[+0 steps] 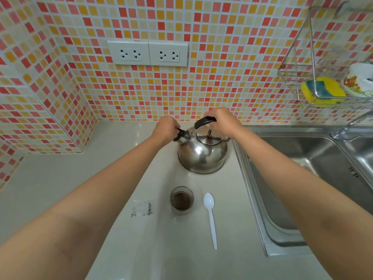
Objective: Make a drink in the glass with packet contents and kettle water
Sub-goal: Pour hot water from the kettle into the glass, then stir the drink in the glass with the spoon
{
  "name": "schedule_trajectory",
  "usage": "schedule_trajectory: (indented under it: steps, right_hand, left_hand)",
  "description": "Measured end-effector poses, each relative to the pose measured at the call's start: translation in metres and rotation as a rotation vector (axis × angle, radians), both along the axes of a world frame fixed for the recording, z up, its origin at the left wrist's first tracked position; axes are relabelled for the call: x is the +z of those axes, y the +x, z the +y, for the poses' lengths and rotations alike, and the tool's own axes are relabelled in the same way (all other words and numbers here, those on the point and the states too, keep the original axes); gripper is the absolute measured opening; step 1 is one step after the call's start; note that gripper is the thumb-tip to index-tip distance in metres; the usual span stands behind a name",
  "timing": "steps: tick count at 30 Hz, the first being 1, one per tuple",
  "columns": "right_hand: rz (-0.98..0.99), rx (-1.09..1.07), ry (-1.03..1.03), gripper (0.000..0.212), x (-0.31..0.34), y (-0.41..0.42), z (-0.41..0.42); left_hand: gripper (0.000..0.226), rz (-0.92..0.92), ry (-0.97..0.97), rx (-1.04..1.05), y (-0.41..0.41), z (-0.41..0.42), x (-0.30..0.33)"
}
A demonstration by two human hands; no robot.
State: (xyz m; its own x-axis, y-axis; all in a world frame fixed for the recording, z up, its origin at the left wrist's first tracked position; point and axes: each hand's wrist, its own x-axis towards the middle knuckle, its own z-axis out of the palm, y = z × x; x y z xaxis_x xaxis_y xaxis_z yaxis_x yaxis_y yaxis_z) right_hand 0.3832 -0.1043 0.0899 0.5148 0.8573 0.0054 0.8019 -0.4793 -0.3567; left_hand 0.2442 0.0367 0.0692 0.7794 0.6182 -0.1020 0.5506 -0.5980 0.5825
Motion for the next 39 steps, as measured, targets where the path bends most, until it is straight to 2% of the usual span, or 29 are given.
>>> schedule_trajectory:
  steps: [18, 25, 29, 35, 39]
  right_hand:
    - [0.025, -0.021, -0.031, 0.030, 0.003, 0.001, -0.001]
    - [0.016, -0.093, -0.025, 0.046, 0.014, -0.009, -0.009]
    - [0.003, -0.128, 0.037, 0.050, 0.023, -0.025, -0.023]
    - [0.131, -0.237, 0.227, 0.045, 0.003, -0.079, -0.074]
    - [0.254, -0.380, 0.108, 0.037, -0.044, -0.118, -0.113]
  left_hand:
    - [0.038, -0.064, -0.155, 0.042, -0.009, 0.005, -0.007]
    - [0.046, -0.189, -0.271, -0.029, -0.073, 0.017, -0.002]
    - [0.054, -0.176, -0.325, -0.034, -0.122, 0.012, -0.011]
    - [0.068, -0.138, -0.420, -0.082, -0.175, -0.019, -0.050]
    - [0.074, -0.141, -0.479, -0.104, -0.187, -0.046, -0.073]
